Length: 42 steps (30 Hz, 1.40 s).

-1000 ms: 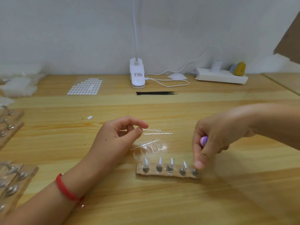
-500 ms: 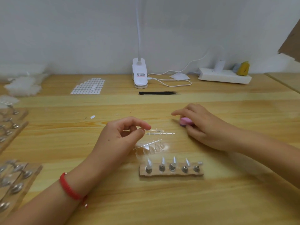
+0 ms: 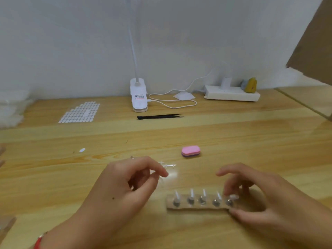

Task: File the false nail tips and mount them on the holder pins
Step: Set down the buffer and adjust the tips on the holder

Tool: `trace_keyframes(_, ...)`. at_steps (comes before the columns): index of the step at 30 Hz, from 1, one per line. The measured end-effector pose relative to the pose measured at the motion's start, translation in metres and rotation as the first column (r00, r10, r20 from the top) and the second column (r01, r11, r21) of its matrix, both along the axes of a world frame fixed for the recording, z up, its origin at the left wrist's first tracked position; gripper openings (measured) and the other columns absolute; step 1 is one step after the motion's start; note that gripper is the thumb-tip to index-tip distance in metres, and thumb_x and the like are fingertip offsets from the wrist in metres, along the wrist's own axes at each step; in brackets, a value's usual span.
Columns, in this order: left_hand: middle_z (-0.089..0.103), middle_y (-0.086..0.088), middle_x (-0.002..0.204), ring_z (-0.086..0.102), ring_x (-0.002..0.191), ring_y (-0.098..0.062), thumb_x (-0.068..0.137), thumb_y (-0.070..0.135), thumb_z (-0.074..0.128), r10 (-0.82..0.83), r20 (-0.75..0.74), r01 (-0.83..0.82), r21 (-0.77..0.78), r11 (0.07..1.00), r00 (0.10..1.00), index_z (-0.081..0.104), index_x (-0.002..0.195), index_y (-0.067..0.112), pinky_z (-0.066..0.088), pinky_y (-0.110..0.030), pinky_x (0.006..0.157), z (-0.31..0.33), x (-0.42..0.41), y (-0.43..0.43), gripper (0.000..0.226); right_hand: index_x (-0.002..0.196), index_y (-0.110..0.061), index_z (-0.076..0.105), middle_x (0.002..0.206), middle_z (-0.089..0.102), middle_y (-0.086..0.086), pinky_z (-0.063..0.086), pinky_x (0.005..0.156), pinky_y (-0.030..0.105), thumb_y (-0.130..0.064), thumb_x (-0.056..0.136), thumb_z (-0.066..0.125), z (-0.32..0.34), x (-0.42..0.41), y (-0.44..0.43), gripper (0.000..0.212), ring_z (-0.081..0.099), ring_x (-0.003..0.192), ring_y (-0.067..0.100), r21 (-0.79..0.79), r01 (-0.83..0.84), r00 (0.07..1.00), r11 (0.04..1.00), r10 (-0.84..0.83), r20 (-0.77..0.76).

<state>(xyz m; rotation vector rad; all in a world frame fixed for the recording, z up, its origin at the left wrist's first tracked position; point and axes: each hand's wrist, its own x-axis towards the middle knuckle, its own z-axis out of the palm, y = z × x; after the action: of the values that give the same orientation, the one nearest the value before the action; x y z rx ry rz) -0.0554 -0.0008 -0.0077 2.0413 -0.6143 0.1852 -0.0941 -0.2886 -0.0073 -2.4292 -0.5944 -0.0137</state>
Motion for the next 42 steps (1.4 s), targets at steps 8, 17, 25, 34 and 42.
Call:
trace_keyframes(8, 0.054, 0.020, 0.108, 0.051, 0.101, 0.001, 0.085, 0.037, 0.052, -0.359, 0.105, 0.284, 0.428, 0.858, 0.927, 0.055, 0.117, 0.042, 0.047, -0.030, 0.084, 0.020, 0.034, -0.148, 0.032, 0.084, -0.036, 0.062, 0.070, 0.068, -0.007, 0.049, 0.052, 0.016, -0.019, 0.059, 0.089, -0.004, 0.045, -0.172, 0.041, 0.063, 0.059, 0.008, 0.032, 0.741, 0.671, 0.670, -0.741, -0.015)
trace_keyframes(17, 0.043, 0.001, 0.135, 0.035, 0.125, -0.018, 0.093, 0.032, 0.042, -0.363, 0.205, 0.207, 0.534, 0.820, 0.909, 0.047, 0.132, 0.023, 0.026, -0.028, 0.107, -0.023, 0.075, -0.261, 0.041, 0.065, -0.023, 0.048, 0.084, 0.071, 0.006, 0.051, 0.071, 0.029, -0.026, 0.075, 0.081, -0.010, 0.148, -0.221, 0.034, 0.068, 0.082, 0.023, 0.437, 0.899, 0.070, -0.034, -0.973, -0.219)
trace_keyframes(25, 0.037, 0.009, 0.133, 0.028, 0.125, -0.011, 0.093, 0.037, 0.037, -0.353, 0.211, 0.210, 0.500, 0.841, 0.911, 0.043, 0.130, 0.030, 0.019, -0.024, 0.107, -0.027, 0.078, -0.261, 0.038, 0.116, -0.004, 0.063, 0.118, 0.066, 0.014, 0.045, 0.070, 0.027, -0.010, 0.087, 0.067, -0.004, 0.202, -0.248, 0.030, 0.065, 0.104, 0.029, 0.476, 0.801, -0.159, -0.364, -0.895, -0.417)
trace_keyframes(34, 0.038, 0.010, 0.130, 0.029, 0.124, -0.010, 0.092, 0.037, 0.036, -0.343, 0.219, 0.205, 0.479, 0.853, 0.913, 0.044, 0.127, 0.030, 0.019, -0.025, 0.107, -0.029, 0.078, -0.260, 0.037, 0.096, -0.011, 0.065, 0.092, 0.064, -0.002, 0.038, 0.060, 0.018, -0.003, 0.097, 0.044, 0.000, 0.218, -0.255, 0.022, 0.062, 0.097, 0.019, 0.527, 0.744, -0.144, -0.411, -0.868, -0.475)
trace_keyframes(42, 0.041, 0.010, 0.127, 0.032, 0.122, -0.010, 0.090, 0.038, 0.035, -0.335, 0.241, 0.194, 0.465, 0.864, 0.911, 0.046, 0.124, 0.030, 0.022, -0.026, 0.104, -0.032, 0.079, -0.262, 0.037, 0.060, -0.023, 0.046, 0.081, 0.064, 0.001, 0.058, 0.072, 0.037, -0.007, 0.089, 0.051, -0.005, 0.208, -0.257, 0.034, 0.068, 0.081, 0.027, 0.580, 0.697, -0.135, -0.422, -0.871, -0.472)
